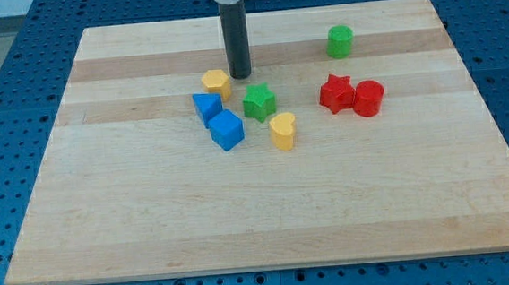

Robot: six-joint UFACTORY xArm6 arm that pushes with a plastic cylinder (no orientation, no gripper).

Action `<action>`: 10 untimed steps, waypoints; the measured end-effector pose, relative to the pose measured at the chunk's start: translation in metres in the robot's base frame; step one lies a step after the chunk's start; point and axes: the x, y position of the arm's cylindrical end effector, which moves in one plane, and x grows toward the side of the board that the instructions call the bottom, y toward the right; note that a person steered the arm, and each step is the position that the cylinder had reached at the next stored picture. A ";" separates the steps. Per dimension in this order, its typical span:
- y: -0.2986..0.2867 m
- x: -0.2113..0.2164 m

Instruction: Slightly move the hexagon

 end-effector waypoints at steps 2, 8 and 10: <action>-0.026 -0.008; -0.069 0.019; -0.069 0.019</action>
